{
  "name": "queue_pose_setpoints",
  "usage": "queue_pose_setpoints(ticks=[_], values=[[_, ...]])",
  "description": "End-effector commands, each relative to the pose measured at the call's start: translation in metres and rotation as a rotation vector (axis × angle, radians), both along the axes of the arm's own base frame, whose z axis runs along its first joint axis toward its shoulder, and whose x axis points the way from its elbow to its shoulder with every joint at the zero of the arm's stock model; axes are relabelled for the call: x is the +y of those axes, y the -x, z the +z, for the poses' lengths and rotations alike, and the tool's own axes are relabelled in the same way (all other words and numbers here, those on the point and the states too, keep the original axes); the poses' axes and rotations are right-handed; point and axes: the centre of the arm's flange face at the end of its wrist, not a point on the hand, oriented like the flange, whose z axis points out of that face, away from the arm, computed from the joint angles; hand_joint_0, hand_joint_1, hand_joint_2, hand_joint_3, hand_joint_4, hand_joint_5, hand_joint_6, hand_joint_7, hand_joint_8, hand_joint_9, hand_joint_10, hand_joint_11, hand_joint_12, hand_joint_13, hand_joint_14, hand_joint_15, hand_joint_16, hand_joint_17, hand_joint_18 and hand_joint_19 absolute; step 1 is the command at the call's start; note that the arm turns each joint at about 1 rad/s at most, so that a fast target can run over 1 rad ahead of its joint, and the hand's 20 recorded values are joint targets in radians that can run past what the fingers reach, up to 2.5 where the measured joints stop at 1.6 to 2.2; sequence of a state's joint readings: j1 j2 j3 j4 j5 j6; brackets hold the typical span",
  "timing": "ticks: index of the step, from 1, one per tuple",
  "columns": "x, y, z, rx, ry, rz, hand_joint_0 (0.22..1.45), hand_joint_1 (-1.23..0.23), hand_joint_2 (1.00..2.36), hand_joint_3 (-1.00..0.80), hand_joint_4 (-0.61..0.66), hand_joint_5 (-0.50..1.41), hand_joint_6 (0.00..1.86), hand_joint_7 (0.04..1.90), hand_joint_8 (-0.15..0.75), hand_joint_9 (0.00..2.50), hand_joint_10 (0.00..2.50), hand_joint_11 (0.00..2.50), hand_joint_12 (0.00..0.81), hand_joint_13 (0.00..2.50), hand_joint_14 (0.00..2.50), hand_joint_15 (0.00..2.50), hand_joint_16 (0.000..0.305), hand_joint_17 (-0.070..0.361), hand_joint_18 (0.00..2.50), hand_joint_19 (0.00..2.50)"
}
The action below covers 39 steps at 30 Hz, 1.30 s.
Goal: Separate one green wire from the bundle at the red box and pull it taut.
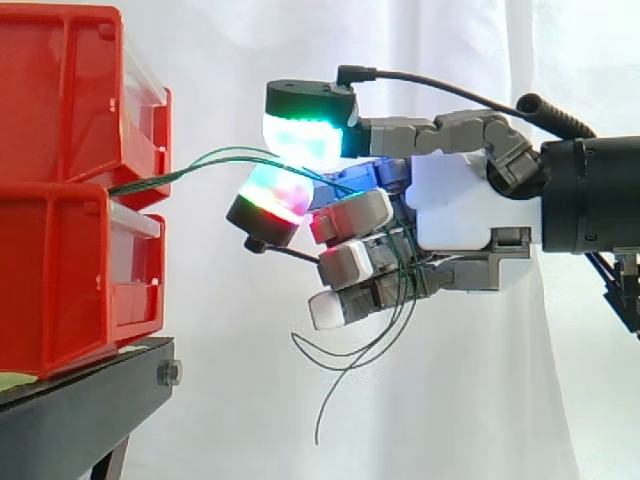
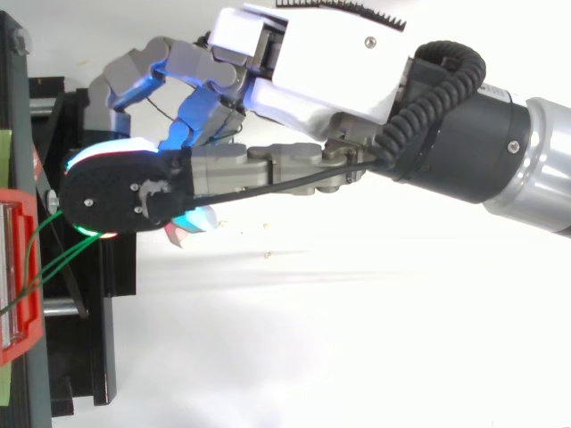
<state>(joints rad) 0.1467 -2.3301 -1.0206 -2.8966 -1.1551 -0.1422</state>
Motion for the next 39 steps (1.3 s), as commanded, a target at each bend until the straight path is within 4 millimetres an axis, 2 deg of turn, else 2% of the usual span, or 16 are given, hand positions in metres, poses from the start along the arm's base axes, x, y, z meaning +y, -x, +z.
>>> queue_pose_setpoints(ticks=[1,11,24,39], values=[[0.0004,-0.0002,0.0003,-0.001,0.0,0.001,0.61,-0.63,1.02,-0.11,0.16,-0.21,0.96,0.95,0.35,1.1,0.3,1.48,0.393,1.18,0.02,0.94,0.054,0.122,0.96,0.49],[0.0004,0.0,0.0001,0.0,-0.001,0.001,0.64,-0.71,1.01,-0.26,0.16,-0.22,0.95,0.96,0.324,1.09,0.18,1.56,0.364,1.15,0.03,0.94,0.05,0.112,0.92,0.5],[0.0038,0.0002,-0.0003,0.005,0.0,0.004,0.65,-0.72,1.01,-0.31,0.15,-0.22,0.94,0.94,0.325,1.09,0.19,1.55,0.358,1.15,0.03,0.95,0.049,0.111,0.91,0.5],[0.0059,0.0017,-0.0019,0.02,-0.005,0.005,0.64,-0.72,1.02,-0.17,0.07,-0.2,0.94,1.07,0.321,1.16,0.14,1.58,0.363,1.16,0.03,0.94,0.048,0.108,0.91,0.51]])
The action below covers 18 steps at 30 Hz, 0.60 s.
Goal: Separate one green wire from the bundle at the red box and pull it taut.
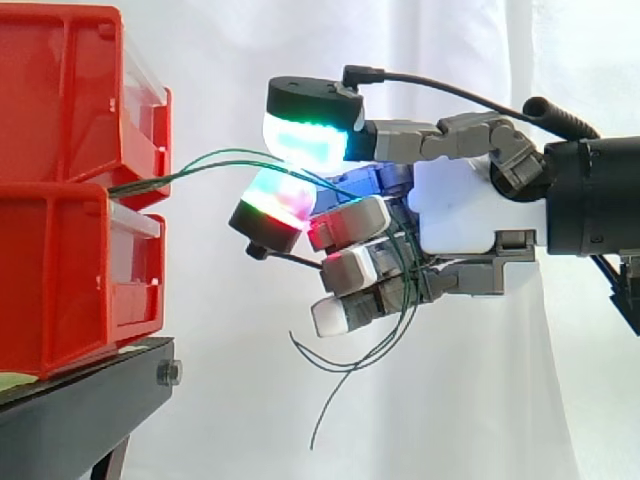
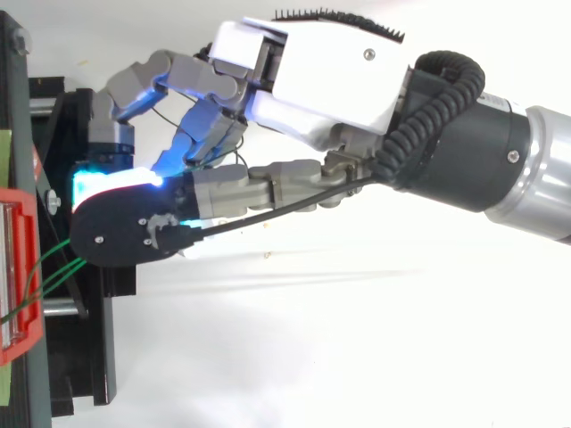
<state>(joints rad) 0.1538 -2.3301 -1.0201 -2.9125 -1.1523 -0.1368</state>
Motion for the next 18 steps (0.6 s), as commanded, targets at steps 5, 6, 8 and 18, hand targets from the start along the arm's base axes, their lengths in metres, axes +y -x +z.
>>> queue_pose_setpoints(ticks=[5,6,8,18], values=[[0.0014,0.0018,-0.0017,0.017,-0.002,-0.002,0.63,-0.71,1.02,-0.05,-0.02,-0.17,0.94,1.15,0.322,1.24,0.13,1.55,0.383,1.19,0.02,0.94,0.052,0.116,0.95,0.49],[0.0013,0.002,-0.0019,0.019,-0.002,-0.002,0.62,-0.71,1.02,-0.04,-0.02,-0.17,0.94,1.16,0.331,1.25,0.12,1.54,0.383,1.19,0.02,0.93,0.051,0.116,0.95,0.49],[0.0013,0.003,-0.0029,0.03,0.0,-0.001,0.62,-0.71,1.01,0.0,-0.04,-0.16,0.93,1.19,0.339,1.28,0.15,1.51,0.401,1.21,0.02,0.91,0.055,0.123,0.98,0.48],[0.0021,0.0045,-0.0042,0.045,0.002,-0.001,0.63,-0.74,1.01,0.03,-0.09,-0.14,0.93,1.21,0.338,1.19,0.01,1.11,0.376,1.17,0.02,0.74,0.056,0.127,1.01,0.45]])
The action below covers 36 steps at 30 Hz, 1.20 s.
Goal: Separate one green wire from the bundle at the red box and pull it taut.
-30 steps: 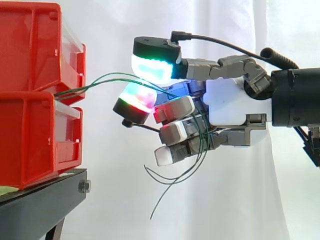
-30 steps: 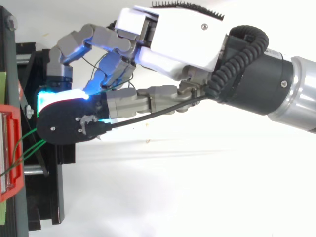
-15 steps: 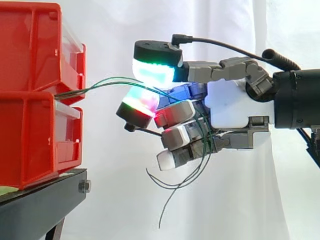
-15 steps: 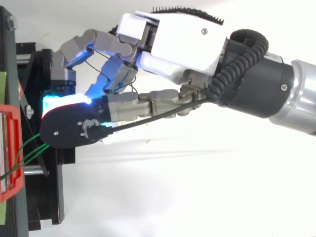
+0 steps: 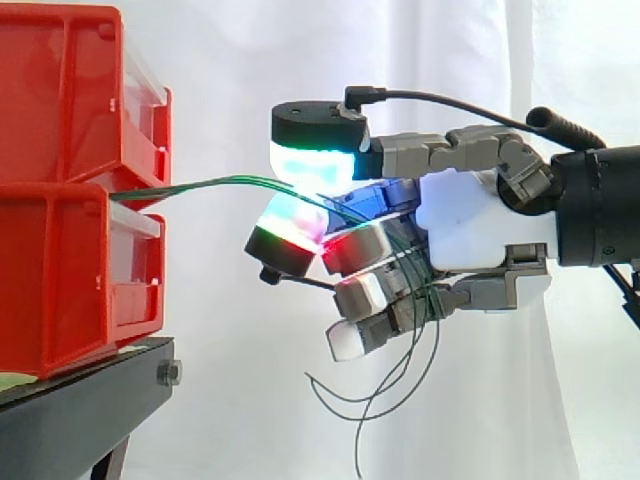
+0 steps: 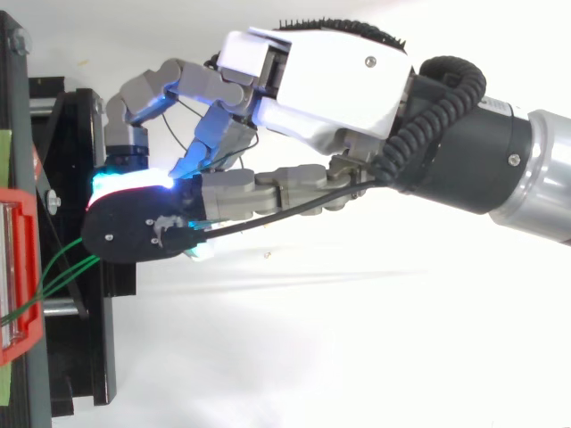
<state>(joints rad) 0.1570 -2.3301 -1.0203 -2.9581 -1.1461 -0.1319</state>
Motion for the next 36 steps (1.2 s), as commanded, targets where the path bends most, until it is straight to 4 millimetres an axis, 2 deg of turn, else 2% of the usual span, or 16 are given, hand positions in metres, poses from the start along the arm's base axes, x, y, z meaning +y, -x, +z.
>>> queue_pose_setpoints(ticks=[1,3,5,6,8,11,15,21,24,30,36], values=[[0.001,0.0,0.0,0.001,0.0,0.002,0.63,-0.74,1.01,0.03,-0.1,-0.14,0.92,1.21,0.329,1.15,0.02,0.91,0.362,1.08,0.02,0.62,0.056,0.126,1.01,0.43],[0.001,0.0,0.0,0.001,0.0,0.002,0.63,-0.75,1.0,0.03,-0.12,-0.14,0.92,1.19,0.313,1.03,0.01,0.61,0.354,0.87,0.01,0.35,0.056,0.125,0.85,0.34],[0.001,0.0,0.0,0.001,0.0,0.002,0.63,-0.76,1.0,0.03,-0.13,-0.14,0.92,1.19,0.302,0.92,0.01,0.42,0.351,0.73,0.01,0.21,0.056,0.126,0.75,0.25],[0.001,0.0,0.0,0.001,0.0,0.004,0.63,-0.76,1.0,0.03,-0.13,-0.14,0.92,1.2,0.299,0.92,0.01,0.4,0.351,0.71,0.01,0.19,0.056,0.126,0.74,0.24],[0.001,0.0,0.0,0.004,0.0,0.005,0.63,-0.77,1.0,0.01,-0.14,-0.14,0.91,1.22,0.278,0.73,0.0,0.16,0.343,0.55,0.0,0.07,0.056,0.127,0.62,0.15],[0.002,0.001,-0.001,0.011,-0.004,0.007,0.63,-0.78,1.0,-0.01,-0.15,-0.14,0.9,1.24,0.252,0.57,0.0,0.0,0.326,0.48,0.0,0.01,0.054,0.122,0.56,0.11],[0.002,0.004,0.001,0.031,-0.001,0.008,0.63,-0.79,1.0,-0.02,-0.16,-0.14,0.89,1.25,0.232,0.49,0.0,0.0,0.317,0.44,0.0,0.0,0.053,0.119,0.54,0.09],[-0.002,0.024,0.028,0.105,0.015,0.004,0.63,-0.8,1.01,-0.03,-0.15,-0.14,0.89,1.25,0.22,0.44,0.0,0.0,0.313,0.42,0.0,0.0,0.052,0.116,0.53,0.11],[-0.003,0.032,0.033,0.142,0.019,0.0,0.63,-0.8,1.01,-0.03,-0.14,-0.15,0.89,1.25,0.22,0.45,0.0,0.0,0.318,0.46,0.0,0.03,0.051,0.115,0.56,0.15],[-0.005,0.038,0.03,0.189,0.028,-0.012,0.63,-0.79,1.01,-0.03,-0.14,-0.15,0.9,1.24,0.235,0.53,0.0,0.02,0.321,0.53,0.0,0.1,0.051,0.114,0.61,0.2],[-0.002,0.045,0.006,0.218,0.035,-0.006,0.63,-0.79,1.01,-0.03,-0.14,-0.15,0.9,1.23,0.242,0.57,0.0,0.05,0.326,0.54,0.0,0.1,0.05,0.113,0.62,0.2]])
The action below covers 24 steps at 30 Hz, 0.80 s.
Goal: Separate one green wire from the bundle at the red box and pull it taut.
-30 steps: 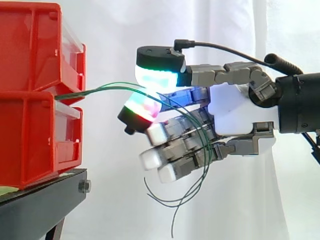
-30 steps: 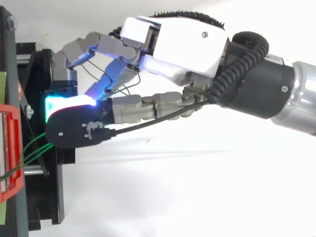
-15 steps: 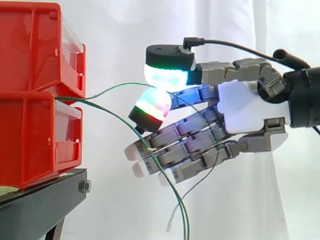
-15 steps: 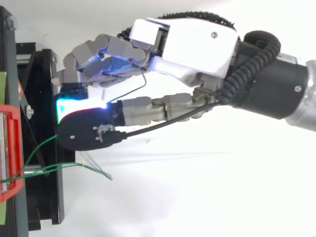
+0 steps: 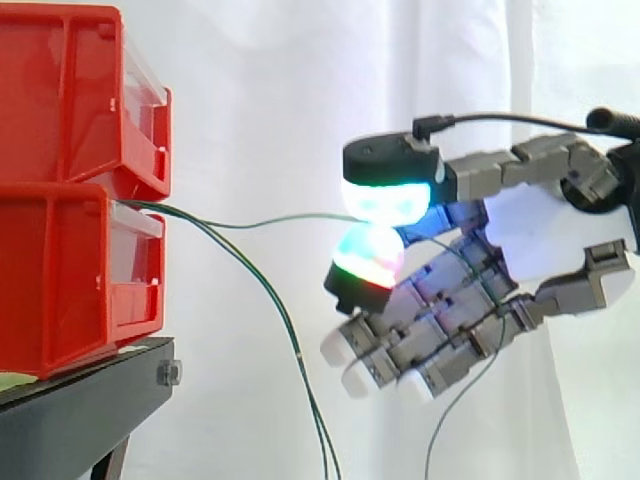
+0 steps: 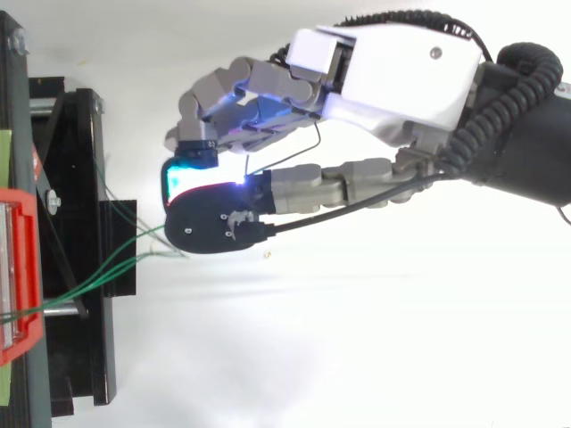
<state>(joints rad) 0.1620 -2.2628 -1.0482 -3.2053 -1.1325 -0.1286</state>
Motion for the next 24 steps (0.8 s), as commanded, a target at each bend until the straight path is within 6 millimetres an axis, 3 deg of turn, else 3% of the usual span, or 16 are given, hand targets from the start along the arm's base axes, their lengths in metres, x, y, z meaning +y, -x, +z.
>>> queue_pose_setpoints(ticks=[1,8,11,24], values=[[0.002,0.003,-0.015,0.008,0.002,0.003,0.63,-0.79,1.01,-0.03,-0.14,-0.15,0.9,1.23,0.242,0.58,0.0,0.07,0.326,0.54,0.0,0.1,0.05,0.113,0.61,0.2],[0.02,0.004,-0.06,-0.108,-0.036,0.033,0.63,-0.79,1.01,-0.03,-0.14,-0.15,0.9,1.23,0.248,0.61,0.0,0.11,0.33,0.54,0.0,0.1,0.051,0.114,0.61,0.2],[0.025,0.006,-0.068,-0.13,-0.058,0.037,0.63,-0.79,1.01,-0.03,-0.13,-0.15,0.9,1.22,0.253,0.62,0.0,0.12,0.335,0.55,0.0,0.12,0.051,0.114,0.61,0.21],[0.045,0.005,-0.07,-0.139,-0.059,0.065,0.63,-0.79,1.01,-0.02,-0.14,-0.15,0.9,1.22,0.265,0.65,0.0,0.15,0.335,0.57,0.0,0.14,0.051,0.114,0.63,0.23]])
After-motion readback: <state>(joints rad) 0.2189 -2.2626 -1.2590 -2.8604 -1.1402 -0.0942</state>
